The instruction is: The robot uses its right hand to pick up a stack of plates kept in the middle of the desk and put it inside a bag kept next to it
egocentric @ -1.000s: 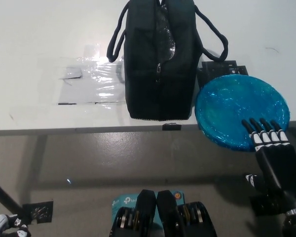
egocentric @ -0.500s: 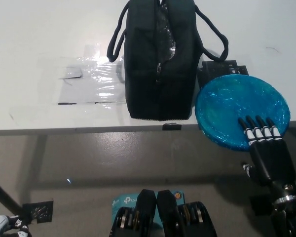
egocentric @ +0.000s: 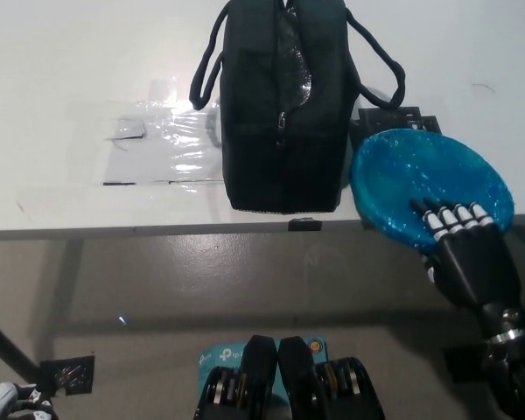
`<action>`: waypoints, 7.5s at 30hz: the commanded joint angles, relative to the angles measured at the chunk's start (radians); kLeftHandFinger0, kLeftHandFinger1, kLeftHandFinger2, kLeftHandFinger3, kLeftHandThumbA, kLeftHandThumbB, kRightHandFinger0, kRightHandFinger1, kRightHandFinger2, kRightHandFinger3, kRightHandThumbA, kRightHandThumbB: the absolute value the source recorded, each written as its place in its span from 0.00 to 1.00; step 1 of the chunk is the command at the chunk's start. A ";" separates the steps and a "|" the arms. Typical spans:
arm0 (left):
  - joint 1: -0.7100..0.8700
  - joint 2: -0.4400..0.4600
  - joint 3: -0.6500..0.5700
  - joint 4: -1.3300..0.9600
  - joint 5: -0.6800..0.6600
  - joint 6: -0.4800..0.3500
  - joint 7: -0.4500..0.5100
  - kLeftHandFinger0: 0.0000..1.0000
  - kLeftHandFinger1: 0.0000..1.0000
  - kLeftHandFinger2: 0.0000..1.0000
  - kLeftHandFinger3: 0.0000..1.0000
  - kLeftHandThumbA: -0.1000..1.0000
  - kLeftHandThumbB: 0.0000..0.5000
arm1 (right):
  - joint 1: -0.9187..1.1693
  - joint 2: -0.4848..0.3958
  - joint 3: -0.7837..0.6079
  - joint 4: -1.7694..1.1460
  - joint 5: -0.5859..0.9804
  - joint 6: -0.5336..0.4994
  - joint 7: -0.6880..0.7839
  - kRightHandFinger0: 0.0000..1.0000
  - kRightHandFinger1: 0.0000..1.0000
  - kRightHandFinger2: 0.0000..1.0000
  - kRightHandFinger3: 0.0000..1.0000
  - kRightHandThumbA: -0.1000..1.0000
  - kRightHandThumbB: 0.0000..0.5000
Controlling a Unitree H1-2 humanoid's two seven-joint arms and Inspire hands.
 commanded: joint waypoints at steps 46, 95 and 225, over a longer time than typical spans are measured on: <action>0.034 0.028 0.000 -0.041 -0.031 0.014 0.048 0.87 0.88 0.94 0.92 0.15 0.00 | -0.415 0.329 -0.557 -0.624 1.370 0.206 0.066 0.00 0.00 0.00 0.00 0.00 0.27; 0.025 0.023 0.001 -0.061 -0.025 0.014 0.029 0.88 0.90 0.97 0.94 0.09 0.00 | -0.631 0.385 -0.239 -0.244 0.927 0.195 0.177 0.00 0.00 0.00 0.00 0.00 0.49; 0.013 -0.037 0.046 -0.025 0.049 0.014 -0.062 0.91 0.94 0.99 1.00 0.08 0.00 | 0.024 0.203 -0.385 -0.748 0.486 0.231 0.729 1.00 1.00 1.00 1.00 0.39 0.36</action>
